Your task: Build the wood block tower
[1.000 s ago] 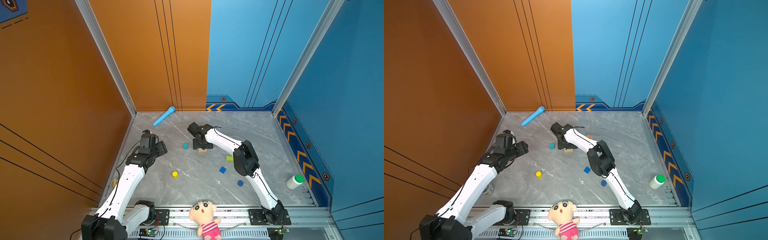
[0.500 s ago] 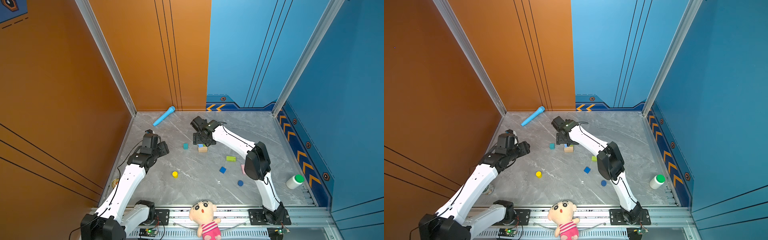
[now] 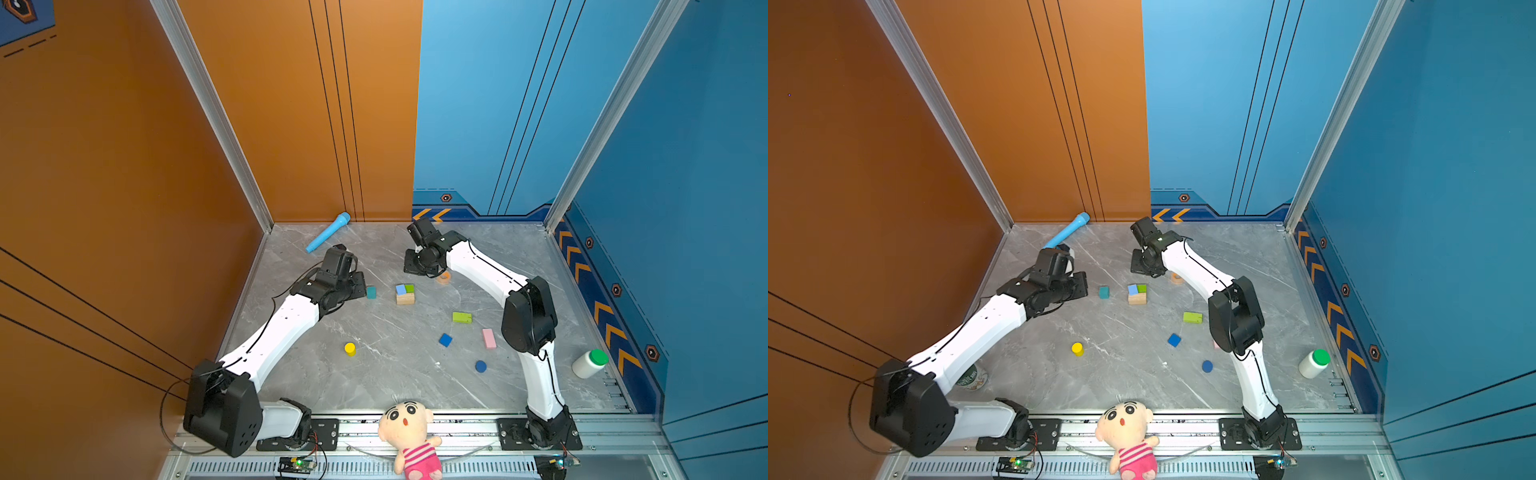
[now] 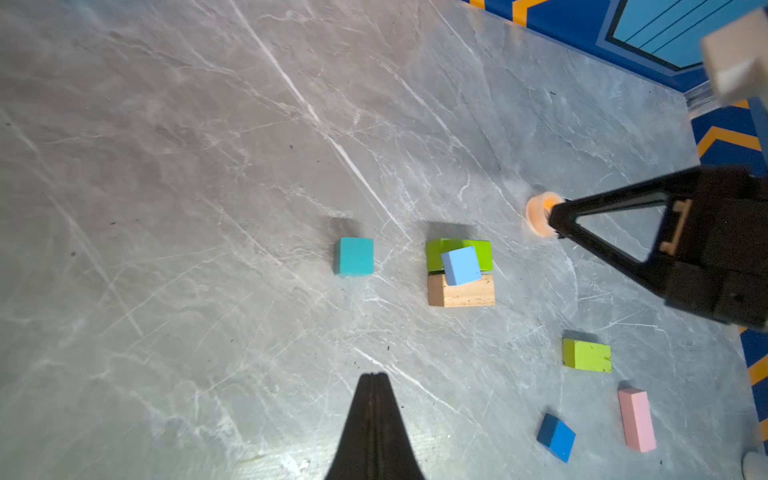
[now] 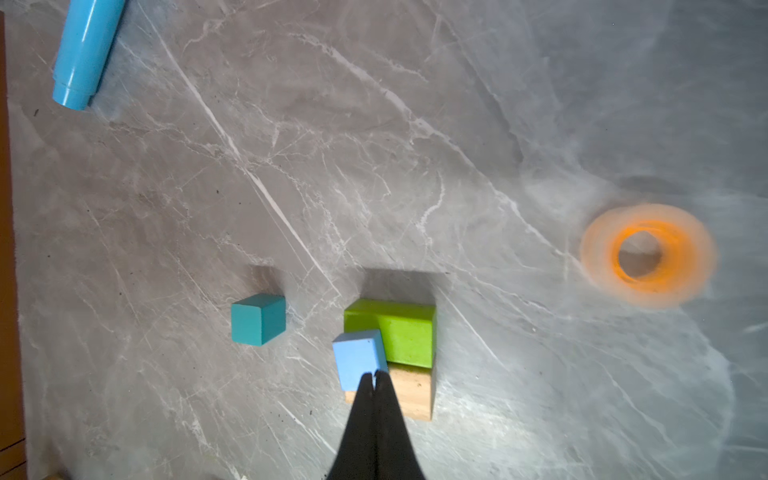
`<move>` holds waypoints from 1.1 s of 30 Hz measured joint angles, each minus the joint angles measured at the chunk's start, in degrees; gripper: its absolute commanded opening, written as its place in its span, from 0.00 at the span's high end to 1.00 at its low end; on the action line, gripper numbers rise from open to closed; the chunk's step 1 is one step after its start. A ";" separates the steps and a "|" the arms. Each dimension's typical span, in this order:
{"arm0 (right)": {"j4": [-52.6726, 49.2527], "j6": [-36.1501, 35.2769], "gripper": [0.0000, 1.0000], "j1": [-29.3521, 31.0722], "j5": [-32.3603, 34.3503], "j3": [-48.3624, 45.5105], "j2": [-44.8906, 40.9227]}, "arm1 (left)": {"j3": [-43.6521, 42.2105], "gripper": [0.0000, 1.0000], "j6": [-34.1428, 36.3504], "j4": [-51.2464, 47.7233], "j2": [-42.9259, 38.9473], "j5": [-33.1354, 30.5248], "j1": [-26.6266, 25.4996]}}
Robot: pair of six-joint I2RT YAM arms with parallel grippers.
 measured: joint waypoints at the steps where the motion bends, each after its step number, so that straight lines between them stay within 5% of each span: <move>1: 0.26 -0.31 1.00 -0.15 -1.16 1.20 1.31 | 0.59 1.00 -0.28 0.11 1.16 0.61 -0.13; 12: 1.05 -1.66 1.00 -0.37 -8.90 5.95 10.32 | 3.23 1.00 -0.81 0.07 5.88 3.50 -1.33; 33: 1.07 -1.68 1.00 -0.37 -9.40 4.52 10.40 | 3.76 1.00 -0.79 -0.07 6.88 3.67 -1.97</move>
